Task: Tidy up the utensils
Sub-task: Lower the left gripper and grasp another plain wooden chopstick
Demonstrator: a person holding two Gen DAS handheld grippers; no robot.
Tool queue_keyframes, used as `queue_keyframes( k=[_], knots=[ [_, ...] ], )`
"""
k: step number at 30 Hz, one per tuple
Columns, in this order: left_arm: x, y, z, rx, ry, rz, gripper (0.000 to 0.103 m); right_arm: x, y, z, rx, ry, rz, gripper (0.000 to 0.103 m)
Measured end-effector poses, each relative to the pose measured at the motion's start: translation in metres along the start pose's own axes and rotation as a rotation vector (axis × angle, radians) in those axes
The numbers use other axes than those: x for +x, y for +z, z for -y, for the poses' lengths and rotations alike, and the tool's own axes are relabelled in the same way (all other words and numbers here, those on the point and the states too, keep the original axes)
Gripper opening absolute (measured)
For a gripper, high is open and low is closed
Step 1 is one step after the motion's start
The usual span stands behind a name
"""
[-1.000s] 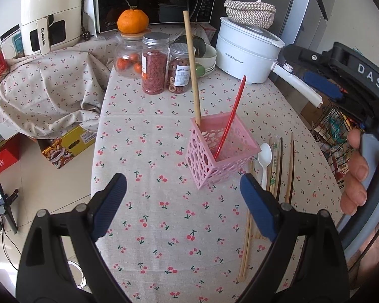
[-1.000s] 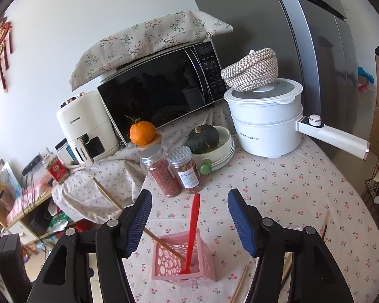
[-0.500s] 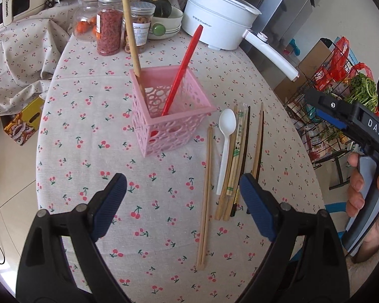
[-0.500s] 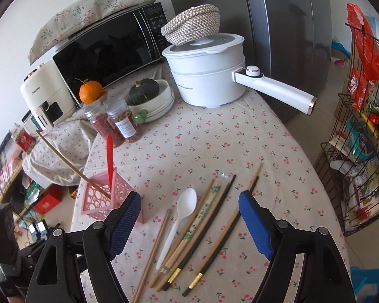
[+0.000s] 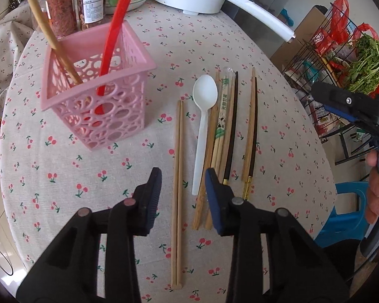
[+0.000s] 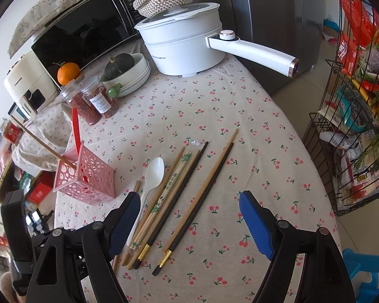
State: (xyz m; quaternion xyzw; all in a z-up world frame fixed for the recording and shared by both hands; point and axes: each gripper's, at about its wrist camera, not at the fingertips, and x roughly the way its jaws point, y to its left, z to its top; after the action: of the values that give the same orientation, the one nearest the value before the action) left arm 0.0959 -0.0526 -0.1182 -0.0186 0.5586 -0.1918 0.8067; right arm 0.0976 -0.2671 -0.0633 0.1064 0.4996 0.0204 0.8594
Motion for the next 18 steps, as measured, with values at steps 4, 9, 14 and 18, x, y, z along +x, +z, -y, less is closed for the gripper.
queue_keyframes(
  k=[4,9,14,18],
  knots=[
    [0.015,0.004,0.005,0.014,0.036,-0.016,0.034,0.001,-0.001,0.008,0.007,-0.001,-0.011,0.082],
    [0.027,0.009,0.007,0.012,0.062,-0.027,0.029,0.005,-0.002,0.018,0.018,-0.005,-0.029,0.082],
    [0.035,0.013,0.009,0.005,0.073,-0.026,0.028,0.007,-0.003,0.025,0.023,-0.014,-0.040,0.082],
    [0.037,0.016,0.009,-0.006,0.067,-0.033,0.027,0.008,-0.003,0.026,0.026,-0.015,-0.045,0.082]
  ],
)
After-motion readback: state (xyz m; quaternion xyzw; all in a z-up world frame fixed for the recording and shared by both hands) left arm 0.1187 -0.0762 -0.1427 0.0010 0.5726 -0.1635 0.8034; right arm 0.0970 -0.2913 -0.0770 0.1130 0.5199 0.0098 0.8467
